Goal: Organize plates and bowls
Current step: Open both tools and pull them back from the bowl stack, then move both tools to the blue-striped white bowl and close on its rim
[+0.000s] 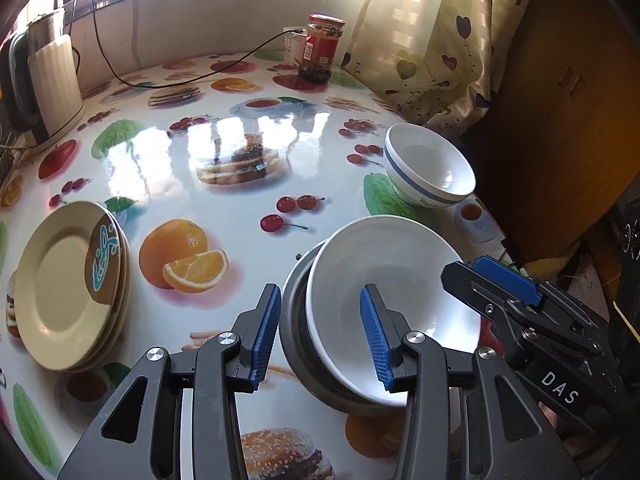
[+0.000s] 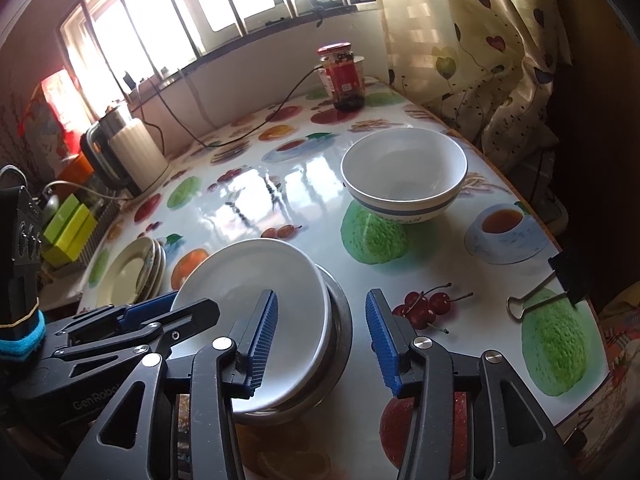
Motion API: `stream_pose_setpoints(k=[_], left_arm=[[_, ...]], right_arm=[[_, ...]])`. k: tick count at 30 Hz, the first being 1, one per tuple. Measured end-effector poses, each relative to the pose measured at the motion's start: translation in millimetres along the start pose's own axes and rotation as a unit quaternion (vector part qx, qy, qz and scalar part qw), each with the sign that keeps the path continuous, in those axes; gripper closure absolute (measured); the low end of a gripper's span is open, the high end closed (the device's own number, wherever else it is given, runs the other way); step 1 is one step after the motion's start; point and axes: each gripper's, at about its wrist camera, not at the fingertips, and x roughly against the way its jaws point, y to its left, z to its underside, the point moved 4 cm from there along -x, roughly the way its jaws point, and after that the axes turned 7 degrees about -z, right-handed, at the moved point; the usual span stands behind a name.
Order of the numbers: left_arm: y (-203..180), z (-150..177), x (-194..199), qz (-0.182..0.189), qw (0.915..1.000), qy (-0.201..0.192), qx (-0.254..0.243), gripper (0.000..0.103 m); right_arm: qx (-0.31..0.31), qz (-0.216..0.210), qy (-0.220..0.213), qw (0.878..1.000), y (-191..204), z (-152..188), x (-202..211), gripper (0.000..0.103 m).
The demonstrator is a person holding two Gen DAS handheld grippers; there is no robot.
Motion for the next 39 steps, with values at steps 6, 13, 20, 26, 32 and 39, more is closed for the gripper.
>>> stream_pose_setpoints(k=[6,13,20,26,32,39], left_arm=[[-1.5,-14.7,0.0,0.003,0.9999,-0.010,-0.006,0.060],[-10.4,-34.2,-7.9,0.015,0.9997,-0.011,-0.018,0.060],[-18.8,-53.9,-16.1,0.037,0.9991,-0.011,-0.018,0.060],[-28.1,-70.5,-21.6,0.042,0.9987,-0.013,-0.028,0.060],[-36.9,-83.6,-29.0,0.052,0.9981,-0.008,-0.032,0.060],[-49.5,-98.4,-38.4,0.049,0.9980,-0.006,-0.041,0.060]], right_arm=[[-0.010,0.011,-0.010,1.000,-7.1,-7.6,4.0,0.057],[-0.017,0.028,-0.017,0.999,-18.0,-18.9,6.0,0.057],[-0.029,0.053,-0.030,0.998,-36.3,-34.0,7.9,0.057],[-0.040,0.063,-0.038,0.996,-52.9,-47.5,7.7,0.057],[-0.048,0.069,-0.039,0.996,-66.4,-58.7,2.1,0.057],[-0.052,0.076,-0.039,0.995,-79.5,-70.1,-4.6,0.057]])
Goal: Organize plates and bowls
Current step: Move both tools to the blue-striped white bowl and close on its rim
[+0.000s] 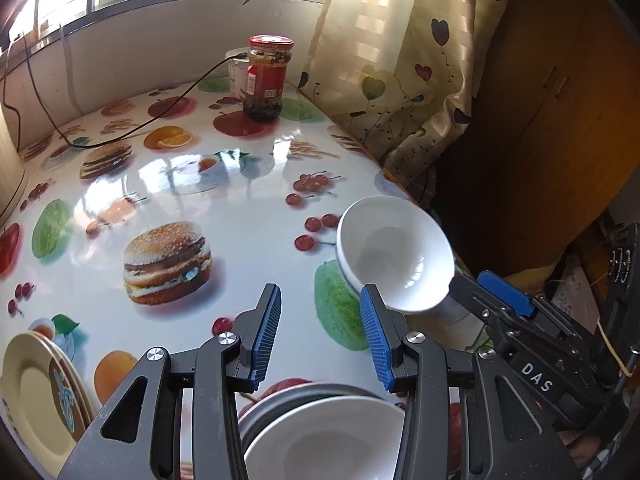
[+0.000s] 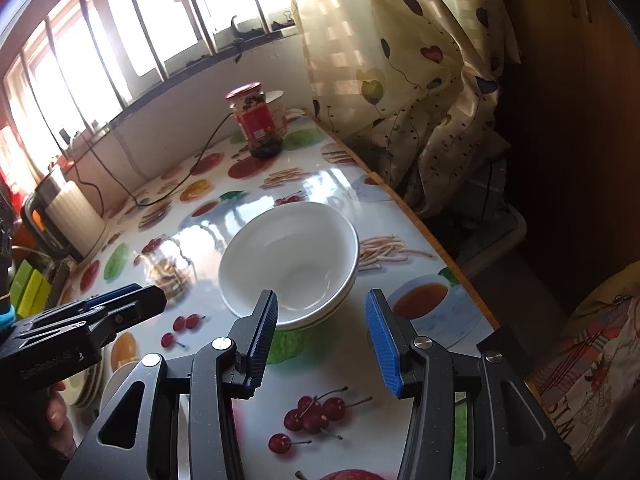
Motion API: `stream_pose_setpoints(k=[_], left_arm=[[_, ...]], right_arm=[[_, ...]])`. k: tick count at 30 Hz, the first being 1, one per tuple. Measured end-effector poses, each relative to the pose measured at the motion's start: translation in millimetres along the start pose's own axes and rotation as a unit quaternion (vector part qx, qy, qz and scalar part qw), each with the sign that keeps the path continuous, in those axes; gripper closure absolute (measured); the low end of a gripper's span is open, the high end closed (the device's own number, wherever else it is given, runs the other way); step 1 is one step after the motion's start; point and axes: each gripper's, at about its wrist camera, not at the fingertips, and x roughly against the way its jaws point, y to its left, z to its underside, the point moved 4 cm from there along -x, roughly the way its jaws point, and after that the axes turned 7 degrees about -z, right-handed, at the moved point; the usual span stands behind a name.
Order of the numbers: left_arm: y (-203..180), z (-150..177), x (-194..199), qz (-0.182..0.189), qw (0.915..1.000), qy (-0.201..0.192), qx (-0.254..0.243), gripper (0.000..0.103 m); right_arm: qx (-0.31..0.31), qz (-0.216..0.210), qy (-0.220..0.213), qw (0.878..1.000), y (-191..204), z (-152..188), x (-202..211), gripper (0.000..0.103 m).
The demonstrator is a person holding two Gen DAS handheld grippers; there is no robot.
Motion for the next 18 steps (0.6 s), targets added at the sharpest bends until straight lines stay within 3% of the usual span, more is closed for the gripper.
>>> stream_pose_setpoints(k=[18], left_arm=[[-23.7,-20.4,-35.5,-0.009,0.9990,0.031,-0.030,0.060]], right_arm=[[-0.005,0.009,0.012,1.000,-22.8,-18.5,-27.9,0.057]])
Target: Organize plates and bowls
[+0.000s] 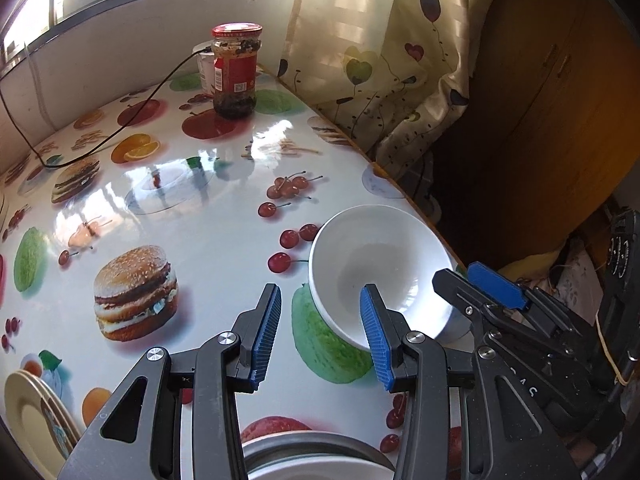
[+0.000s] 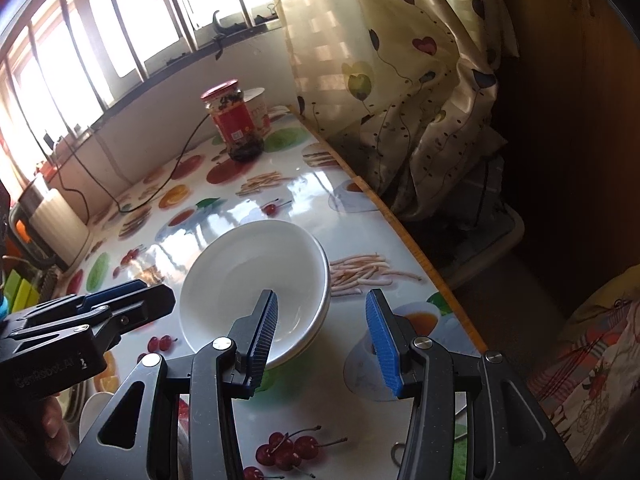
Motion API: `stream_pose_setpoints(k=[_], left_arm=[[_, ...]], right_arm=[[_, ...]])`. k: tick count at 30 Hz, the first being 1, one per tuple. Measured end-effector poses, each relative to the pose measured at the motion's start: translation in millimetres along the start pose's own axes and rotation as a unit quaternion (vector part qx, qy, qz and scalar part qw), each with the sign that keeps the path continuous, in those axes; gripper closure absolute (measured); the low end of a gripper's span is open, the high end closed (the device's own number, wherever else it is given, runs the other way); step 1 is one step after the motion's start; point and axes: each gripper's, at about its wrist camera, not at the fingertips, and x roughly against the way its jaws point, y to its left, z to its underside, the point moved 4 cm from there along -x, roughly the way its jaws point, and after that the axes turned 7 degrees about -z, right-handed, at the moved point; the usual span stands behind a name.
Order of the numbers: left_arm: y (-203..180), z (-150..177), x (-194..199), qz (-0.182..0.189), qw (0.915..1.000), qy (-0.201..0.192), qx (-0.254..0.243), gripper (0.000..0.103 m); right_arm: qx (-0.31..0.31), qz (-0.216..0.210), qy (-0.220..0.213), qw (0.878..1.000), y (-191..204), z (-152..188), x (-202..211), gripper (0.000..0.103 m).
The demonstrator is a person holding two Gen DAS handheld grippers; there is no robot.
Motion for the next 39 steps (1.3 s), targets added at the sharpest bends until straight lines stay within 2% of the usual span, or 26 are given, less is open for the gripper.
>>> stream_pose_setpoints(k=[12,18,23,26,33,36,39], left_arm=[[-3.6,1.6,-13.5,0.000,0.9999,0.014,0.005,0.061],[-4.7,0.3,-14.8,-0.003,0.9999,0.014,0.003,0.069],[-3.7,0.1,-17.2,-0.005,0.9999,0.016,0.002,0.070],[-3.8,0.3,-19.1,-0.006,0.9998,0.021,0.001,0.077],[-3.4,2.3,-21.6,-0.009,0.9996,0.025,0.002,0.078],[-3.3,2.7,-22.6,-0.012,0.9996,0.027,0.002,0.086],[-3.3,2.5,-23.1,-0.014,0.9995,0.027,0.000,0.086]], right_arm=[[-0.001,-0.007,0.009,1.000,-5.6,-4.2,-13.4,0.059],[0.001,-0.007,0.012,1.000,-5.6,-3.4,-17.1,0.068],[0.001,-0.006,0.011,1.000,-6.1,-3.9,-18.9,0.075],[-0.001,-0.007,0.009,1.000,-7.1,-5.4,-19.3,0.080],[0.003,-0.010,0.010,1.000,-6.5,-7.4,-19.6,0.085],[0.002,-0.011,0.010,1.000,-6.0,-7.6,-20.0,0.085],[0.005,-0.012,0.010,1.000,-4.8,-7.3,-20.0,0.087]])
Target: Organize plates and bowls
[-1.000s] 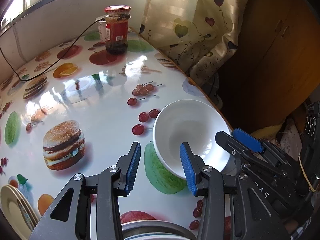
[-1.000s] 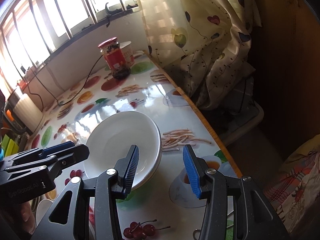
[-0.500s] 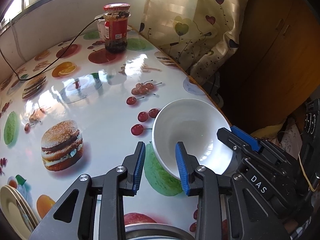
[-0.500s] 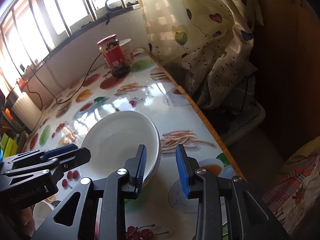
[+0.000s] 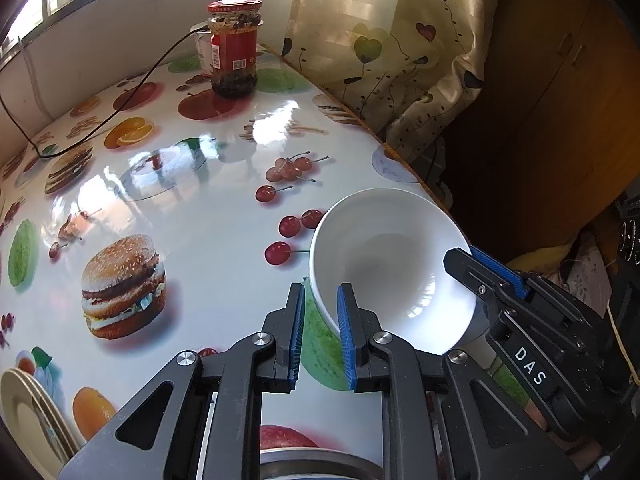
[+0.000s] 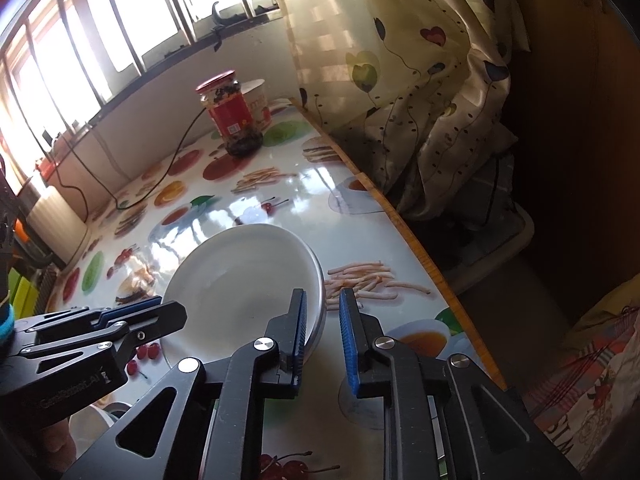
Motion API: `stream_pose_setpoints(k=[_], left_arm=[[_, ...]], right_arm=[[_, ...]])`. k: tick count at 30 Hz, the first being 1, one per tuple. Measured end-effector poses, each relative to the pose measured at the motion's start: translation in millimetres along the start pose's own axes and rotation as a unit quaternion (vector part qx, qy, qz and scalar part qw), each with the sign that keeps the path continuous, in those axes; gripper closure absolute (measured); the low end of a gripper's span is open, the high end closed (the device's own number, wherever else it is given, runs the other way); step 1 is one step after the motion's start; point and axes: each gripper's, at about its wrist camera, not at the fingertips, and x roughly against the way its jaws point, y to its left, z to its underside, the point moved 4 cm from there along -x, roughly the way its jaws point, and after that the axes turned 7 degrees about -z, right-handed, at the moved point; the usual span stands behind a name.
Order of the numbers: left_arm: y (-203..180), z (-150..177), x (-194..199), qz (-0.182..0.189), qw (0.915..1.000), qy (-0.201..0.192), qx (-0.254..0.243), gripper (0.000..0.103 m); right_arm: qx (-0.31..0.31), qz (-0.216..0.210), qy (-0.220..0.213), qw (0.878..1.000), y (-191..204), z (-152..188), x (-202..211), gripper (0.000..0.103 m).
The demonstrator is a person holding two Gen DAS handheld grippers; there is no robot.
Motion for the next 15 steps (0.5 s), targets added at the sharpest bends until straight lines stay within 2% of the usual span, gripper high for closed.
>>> stream_pose_setpoints(k=[15], left_arm=[[-1.4,0.1,-1.6,-0.001,1.0000,0.000,-0.004,0.089]], right_arm=[[0.001,-0.002,0.000,1.000,3.0,0.9,-1.3,0.090]])
